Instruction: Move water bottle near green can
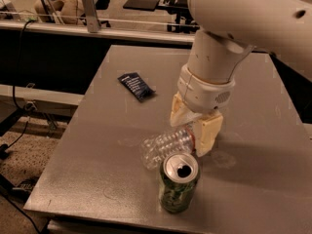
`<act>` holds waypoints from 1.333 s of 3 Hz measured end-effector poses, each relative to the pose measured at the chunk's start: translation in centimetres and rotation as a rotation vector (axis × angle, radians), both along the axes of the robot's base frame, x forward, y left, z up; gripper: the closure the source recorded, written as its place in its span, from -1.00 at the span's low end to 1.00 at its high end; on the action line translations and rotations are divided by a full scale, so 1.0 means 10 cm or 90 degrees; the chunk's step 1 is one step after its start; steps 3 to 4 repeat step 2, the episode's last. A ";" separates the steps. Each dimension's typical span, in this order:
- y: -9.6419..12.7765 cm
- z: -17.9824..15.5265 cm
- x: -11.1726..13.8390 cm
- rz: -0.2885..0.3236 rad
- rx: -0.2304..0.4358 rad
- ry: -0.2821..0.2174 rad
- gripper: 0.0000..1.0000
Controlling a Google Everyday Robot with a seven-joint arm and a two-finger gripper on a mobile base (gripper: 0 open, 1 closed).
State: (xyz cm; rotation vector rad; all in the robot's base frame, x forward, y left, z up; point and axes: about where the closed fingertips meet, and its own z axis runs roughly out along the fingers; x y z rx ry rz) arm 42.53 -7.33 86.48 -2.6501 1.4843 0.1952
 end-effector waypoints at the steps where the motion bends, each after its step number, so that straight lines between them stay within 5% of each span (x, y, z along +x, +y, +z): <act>1: 0.02 -0.09 -0.01 -0.037 0.004 0.000 -1.00; 4: 0.02 -0.09 -0.01 -0.037 0.004 0.000 -1.00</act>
Offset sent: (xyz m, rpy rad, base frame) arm -0.0038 -0.0005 -0.0118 0.0066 0.0082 -0.0860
